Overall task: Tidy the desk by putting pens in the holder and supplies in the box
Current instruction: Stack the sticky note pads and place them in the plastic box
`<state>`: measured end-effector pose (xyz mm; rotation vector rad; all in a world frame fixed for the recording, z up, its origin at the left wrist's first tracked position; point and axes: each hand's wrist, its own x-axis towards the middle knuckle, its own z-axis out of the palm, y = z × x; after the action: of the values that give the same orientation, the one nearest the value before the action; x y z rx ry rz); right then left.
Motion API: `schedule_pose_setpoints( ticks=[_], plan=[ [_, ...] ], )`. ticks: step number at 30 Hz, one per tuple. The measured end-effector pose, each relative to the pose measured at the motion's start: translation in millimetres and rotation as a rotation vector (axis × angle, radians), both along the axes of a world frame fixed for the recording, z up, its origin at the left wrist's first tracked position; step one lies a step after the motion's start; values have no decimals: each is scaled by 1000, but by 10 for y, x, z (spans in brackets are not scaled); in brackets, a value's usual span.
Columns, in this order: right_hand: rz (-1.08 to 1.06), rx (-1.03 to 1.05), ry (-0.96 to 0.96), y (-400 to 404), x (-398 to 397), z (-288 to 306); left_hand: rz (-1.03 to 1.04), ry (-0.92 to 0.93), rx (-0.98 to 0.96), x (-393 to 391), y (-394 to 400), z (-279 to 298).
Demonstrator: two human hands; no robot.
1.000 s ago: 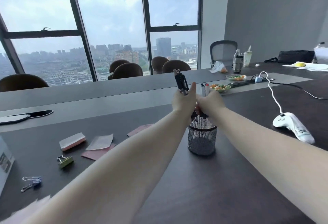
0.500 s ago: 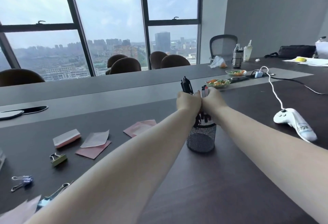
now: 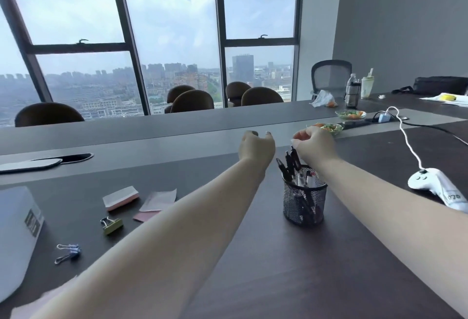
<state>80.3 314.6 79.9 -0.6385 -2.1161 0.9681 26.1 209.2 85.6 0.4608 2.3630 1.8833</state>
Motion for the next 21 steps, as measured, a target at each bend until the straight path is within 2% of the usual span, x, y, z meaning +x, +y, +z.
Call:
schedule_pose_setpoints(
  ticks=[5,10,16,21],
  plan=[
    [40,71,59,-362,-175,126,115,57,-160,-461,-775,-29],
    [134,63,2,-815,-485,0,221,-91,-307,-869,-1577,-288],
    [225,175,-148,-1249,-831,-160,313,-129,-391,-1256,-2126,-586],
    [285,158,-369,-1333,-1112,-406,394,-59,-633,-1495,-2434,-754]
  ],
)
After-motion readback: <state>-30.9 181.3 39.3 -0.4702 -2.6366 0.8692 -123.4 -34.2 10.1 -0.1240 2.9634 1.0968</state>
